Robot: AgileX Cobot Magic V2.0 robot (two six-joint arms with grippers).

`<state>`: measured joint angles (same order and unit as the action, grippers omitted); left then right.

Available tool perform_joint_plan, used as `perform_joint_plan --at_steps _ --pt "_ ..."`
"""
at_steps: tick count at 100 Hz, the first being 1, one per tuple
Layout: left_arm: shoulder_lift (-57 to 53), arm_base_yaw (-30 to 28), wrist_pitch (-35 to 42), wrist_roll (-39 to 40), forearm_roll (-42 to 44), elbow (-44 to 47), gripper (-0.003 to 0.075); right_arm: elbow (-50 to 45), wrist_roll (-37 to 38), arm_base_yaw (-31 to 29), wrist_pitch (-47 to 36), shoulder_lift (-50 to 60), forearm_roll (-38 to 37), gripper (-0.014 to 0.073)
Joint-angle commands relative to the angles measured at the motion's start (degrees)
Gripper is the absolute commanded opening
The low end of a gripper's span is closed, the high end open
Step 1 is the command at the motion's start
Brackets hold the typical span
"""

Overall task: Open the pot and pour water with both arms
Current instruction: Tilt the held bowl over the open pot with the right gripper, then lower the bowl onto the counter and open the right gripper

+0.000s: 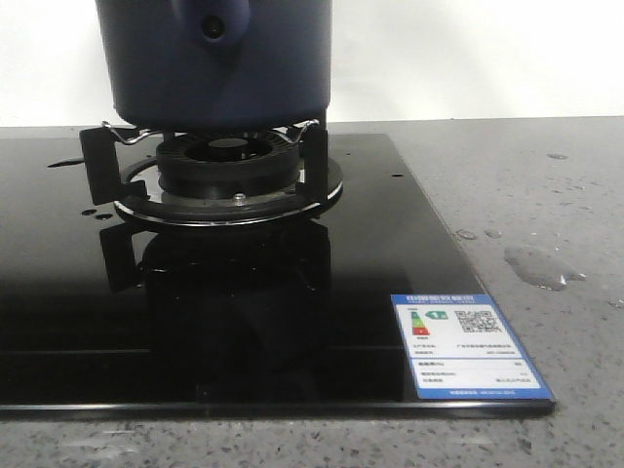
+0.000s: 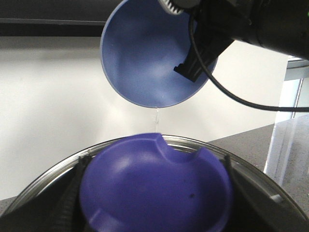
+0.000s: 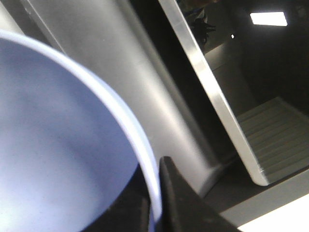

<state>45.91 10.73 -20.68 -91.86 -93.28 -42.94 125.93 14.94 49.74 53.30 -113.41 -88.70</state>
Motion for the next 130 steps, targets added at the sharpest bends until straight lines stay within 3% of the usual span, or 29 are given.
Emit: perform_joint_plan --at_steps 1,19,43,64,79,96,112,130 --pt "-0.70 0.52 -0.02 -0.19 -2.58 -1.97 0.0294 1.86 0.37 0.19 0.97 3.83 -0.62 -0.0042" --pt "-0.44 0.52 -0.02 -0.19 -2.58 -1.97 0.0294 1.86 0.79 -0.93 9.98 3.83 14.52 -0.0042" --pt "0.87 0.60 -0.15 -0.19 -2.58 -1.97 0.0294 6.06 0.91 -5.51 14.84 3.83 36.33 -0.0042" --pt "2.29 0.68 -2.40 -1.04 -2.68 -2.82 0.0294 17.77 -1.75 -15.15 22.23 5.18 55.60 -0.0042" --pt "6.54 2.72 -3.73 -2.69 -2.68 -6.49 0.0294 16.50 -3.28 -25.91 22.23 8.98 74.00 -0.0042" --pt "13.08 4.50 -6.76 -5.79 -2.68 -12.37 0.0294 5.16 -5.29 -34.22 22.23 16.07 82.00 -0.0042" --pt "19.06 4.89 -8.34 -5.79 -3.31 -17.04 0.0294 -14.19 -6.75 -41.09 21.91 26.57 82.89 -0.0042" --pt "26.76 4.89 -13.96 -8.54 -5.38 -21.62 0.0294 -36.01 -11.43 -49.68 16.75 36.19 89.40 -0.0042"
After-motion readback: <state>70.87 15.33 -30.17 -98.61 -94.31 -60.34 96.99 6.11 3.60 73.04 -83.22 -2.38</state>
